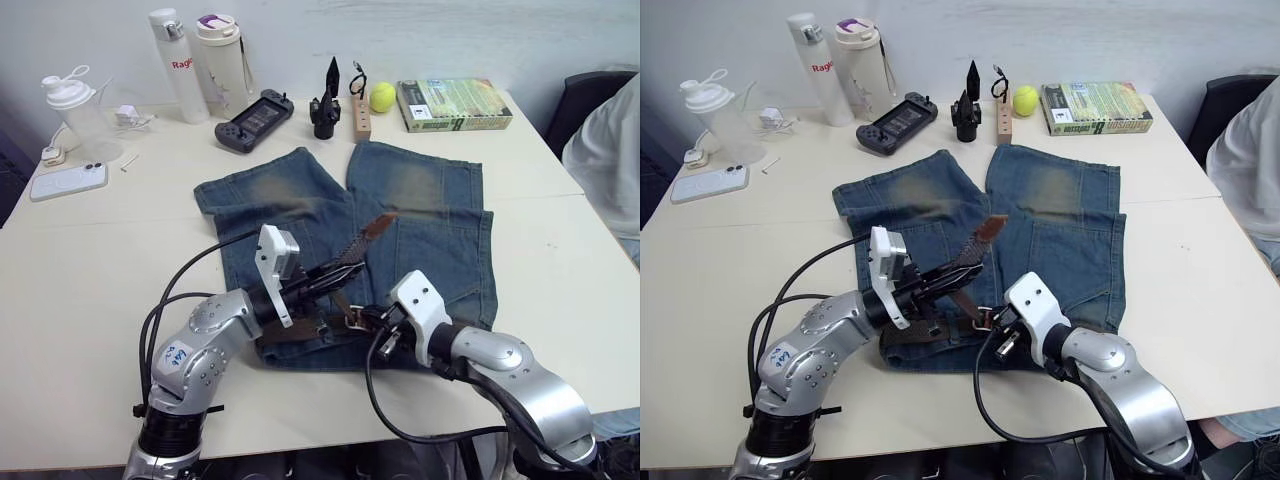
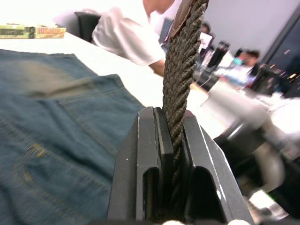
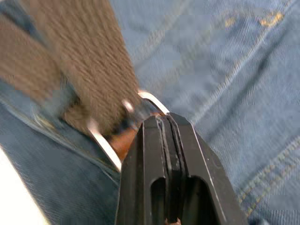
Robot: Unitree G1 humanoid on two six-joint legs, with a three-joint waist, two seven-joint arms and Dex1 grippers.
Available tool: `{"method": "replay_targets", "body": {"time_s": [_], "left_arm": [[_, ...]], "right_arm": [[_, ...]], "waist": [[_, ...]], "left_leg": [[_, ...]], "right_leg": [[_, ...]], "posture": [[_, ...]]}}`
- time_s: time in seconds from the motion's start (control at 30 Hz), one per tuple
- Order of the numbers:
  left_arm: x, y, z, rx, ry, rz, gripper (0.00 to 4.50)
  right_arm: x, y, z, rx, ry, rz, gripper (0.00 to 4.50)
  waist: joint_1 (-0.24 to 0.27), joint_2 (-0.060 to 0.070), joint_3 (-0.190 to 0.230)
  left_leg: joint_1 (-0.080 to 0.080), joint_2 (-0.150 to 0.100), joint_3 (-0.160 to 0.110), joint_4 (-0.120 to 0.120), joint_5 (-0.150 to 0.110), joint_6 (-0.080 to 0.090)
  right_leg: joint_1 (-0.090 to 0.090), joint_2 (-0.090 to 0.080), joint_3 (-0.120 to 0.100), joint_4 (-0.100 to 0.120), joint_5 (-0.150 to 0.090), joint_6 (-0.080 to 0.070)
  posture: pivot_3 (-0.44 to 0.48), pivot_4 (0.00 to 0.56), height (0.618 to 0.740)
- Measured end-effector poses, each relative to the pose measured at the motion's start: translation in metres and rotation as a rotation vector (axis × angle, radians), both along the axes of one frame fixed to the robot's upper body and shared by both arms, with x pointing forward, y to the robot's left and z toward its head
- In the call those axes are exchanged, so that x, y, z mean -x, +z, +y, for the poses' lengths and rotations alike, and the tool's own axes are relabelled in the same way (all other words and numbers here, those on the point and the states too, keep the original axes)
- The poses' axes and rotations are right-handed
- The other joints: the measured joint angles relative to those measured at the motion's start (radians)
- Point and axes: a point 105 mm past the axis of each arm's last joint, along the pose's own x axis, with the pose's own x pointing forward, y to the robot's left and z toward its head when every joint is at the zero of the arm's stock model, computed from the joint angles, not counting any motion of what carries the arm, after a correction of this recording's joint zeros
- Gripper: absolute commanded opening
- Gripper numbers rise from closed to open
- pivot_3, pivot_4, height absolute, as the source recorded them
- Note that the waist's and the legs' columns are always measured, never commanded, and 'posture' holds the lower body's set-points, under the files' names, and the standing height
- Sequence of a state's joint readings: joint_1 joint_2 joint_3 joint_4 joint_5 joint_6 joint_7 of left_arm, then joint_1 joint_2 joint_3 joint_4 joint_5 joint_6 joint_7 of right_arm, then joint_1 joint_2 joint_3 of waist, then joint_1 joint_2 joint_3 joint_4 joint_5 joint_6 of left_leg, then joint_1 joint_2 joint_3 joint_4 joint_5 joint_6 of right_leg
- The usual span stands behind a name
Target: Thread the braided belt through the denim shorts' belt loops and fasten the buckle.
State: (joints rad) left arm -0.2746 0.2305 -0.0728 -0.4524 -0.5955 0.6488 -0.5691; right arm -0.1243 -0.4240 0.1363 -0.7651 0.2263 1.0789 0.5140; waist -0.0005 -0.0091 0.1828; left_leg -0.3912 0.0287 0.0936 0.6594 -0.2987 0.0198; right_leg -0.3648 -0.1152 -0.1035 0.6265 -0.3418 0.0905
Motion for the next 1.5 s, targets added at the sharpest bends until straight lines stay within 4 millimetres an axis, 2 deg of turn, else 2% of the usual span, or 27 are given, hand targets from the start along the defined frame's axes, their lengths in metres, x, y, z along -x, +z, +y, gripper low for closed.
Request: {"method": "replay_targets", "body": {"time_s": [0.17, 0.2, 0.27, 0.37, 0.43, 0.57, 0.63, 0.67, 0.7, 0.8, 0.9, 0.97, 1.3, 1.5], "left_arm": [[-0.001, 0.009, 0.006, 0.05, -0.014, 0.022, 0.0], [-0.003, 0.017, 0.026, 0.071, 0.005, 0.038, 0.0], [-0.004, 0.015, 0.034, 0.043, 0.017, 0.035, 0.0], [0.0, 0.001, 0.044, -0.02, 0.024, 0.061, 0.0], [0.004, -0.016, 0.05, -0.097, 0.029, 0.079, 0.0], [0.005, -0.021, 0.045, -0.136, 0.029, 0.055, 0.0], [0.004, -0.022, 0.043, -0.141, 0.04, 0.036, 0.0], [0.004, -0.021, 0.04, -0.128, 0.037, 0.029, 0.0], [0.004, -0.021, 0.04, -0.128, 0.036, 0.029, 0.0], [0.004, -0.021, 0.04, -0.126, 0.04, 0.027, 0.0], [0.002, -0.02, 0.04, -0.122, 0.057, 0.022, 0.0], [0.002, -0.019, 0.04, -0.123, 0.058, 0.02, 0.0], [0.0, -0.017, 0.04, -0.129, 0.065, 0.012, 0.0], [-0.002, -0.016, 0.04, -0.136, 0.075, 0.004, 0.0]], "right_arm": [[-0.003, -0.005, -0.005, 0.03, -0.029, -0.024, 0.06], [-0.001, -0.008, -0.006, 0.104, 0.004, -0.054, 0.06], [-0.001, -0.008, -0.006, 0.103, 0.004, -0.055, 0.06], [-0.002, -0.007, -0.005, 0.094, -0.003, -0.062, 0.06], [-0.003, -0.006, -0.004, 0.078, -0.006, -0.068, 0.06], [-0.004, -0.002, -0.002, 0.023, -0.016, -0.054, 0.06], [-0.01, 0.012, -0.013, -0.009, -0.05, -0.069, 0.06], [-0.006, 0.021, -0.016, 0.001, -0.031, -0.087, 0.06], [-0.004, 0.022, -0.016, 0.004, -0.023, -0.087, 0.06], [0.001, 0.02, -0.015, 0.018, 0.003, -0.071, 0.06], [0.01, 0.005, -0.016, 0.058, 0.022, -0.009, 0.06], [0.011, 0.002, -0.012, 0.062, 0.032, -0.004, 0.06], [0.003, 0.0, -0.002, 0.066, 0.026, -0.037, 0.06], [0.003, -0.001, 0.013, 0.082, 0.081, -0.044, 0.06]], "waist": [[0.0, 0.0, 0.0], [-0.002, 0.0, 0.0], [-0.001, -0.001, 0.0], [-0.001, -0.001, -0.001], [-0.001, -0.002, -0.001], [0.002, -0.002, -0.001], [0.0, -0.002, -0.001], [0.001, -0.002, -0.001], [0.001, -0.002, -0.001], [0.0, -0.002, -0.001], [0.0, -0.002, -0.001], [-0.001, -0.002, -0.001], [-0.002, -0.002, -0.001], [-0.001, -0.002, -0.001]], "left_leg": [[0.001, 0.001, 0.0, 0.0, 0.0, -0.001], [0.001, 0.001, 0.0, -0.001, 0.0, -0.001], [0.002, 0.001, 0.0, -0.002, 0.0, -0.001], [0.002, 0.0, 0.0, -0.002, 0.0, -0.001], [0.003, 0.0, 0.0, -0.003, 0.0, -0.002], [0.002, 0.0, -0.001, -0.004, 0.0, -0.002], [0.0, 0.0, 0.0, -0.005, 0.0, -0.002], [0.0, 0.0, 0.0, -0.007, 0.0, -0.002], [0.0, 0.0, 0.0, -0.008, 0.0, -0.003], [0.0, 0.0, 0.0, -0.009, 0.001, -0.003], [0.0, 0.0, 0.001, -0.008, 0.001, -0.002], [0.0, 0.0, 0.001, -0.008, 0.001, -0.002], [0.0, 0.0, 0.001, -0.008, 0.002, -0.003], [0.0, 0.0, 0.001, -0.008, 0.002, -0.003]], "right_leg": [[0.0, 0.0, 0.0, 0.0, 0.0, 0.0], [0.001, 0.001, 0.0, 0.0, 0.0, 0.0], [0.001, 0.001, 0.0, -0.001, 0.0, 0.0], [0.001, 0.0, 0.0, -0.001, 0.0, 0.0], [0.001, 0.0, 0.0, -0.001, 0.0, 0.0], [0.0, 0.0, 0.001, -0.001, 0.0, 0.0], [-0.003, -0.001, 0.001, -0.001, 0.0, 0.0], [-0.003, 0.0, 0.001, -0.001, 0.0, 0.0], [-0.003, 0.0, 0.0, -0.001, 0.0, 0.0], [-0.004, 0.0, 0.0, -0.001, 0.0, -0.001], [-0.004, 0.0, 0.001, -0.002, 0.0, -0.001], [-0.004, 0.0, 0.001, -0.001, 0.0, -0.001], [-0.005, 0.0, 0.001, 0.0, 0.0, -0.001], [-0.005, 0.0, 0.001, 0.0, 0.0, -0.001]], "posture": [[0.0, 0.15, 0.74], [0.0, 0.15, 0.74], [0.0, 0.15, 0.74], [0.0, 0.15, 0.74], [0.0, 0.15, 0.74], [0.0, 0.15, 0.74], [0.0, 0.15, 0.74], [0.0, 0.15, 0.74], [0.0, 0.15, 0.74], [0.0, 0.15, 0.74], [0.0, 0.15, 0.74], [0.0, 0.15, 0.74], [0.0, 0.15, 0.74], [0.0, 0.15, 0.74]]}}
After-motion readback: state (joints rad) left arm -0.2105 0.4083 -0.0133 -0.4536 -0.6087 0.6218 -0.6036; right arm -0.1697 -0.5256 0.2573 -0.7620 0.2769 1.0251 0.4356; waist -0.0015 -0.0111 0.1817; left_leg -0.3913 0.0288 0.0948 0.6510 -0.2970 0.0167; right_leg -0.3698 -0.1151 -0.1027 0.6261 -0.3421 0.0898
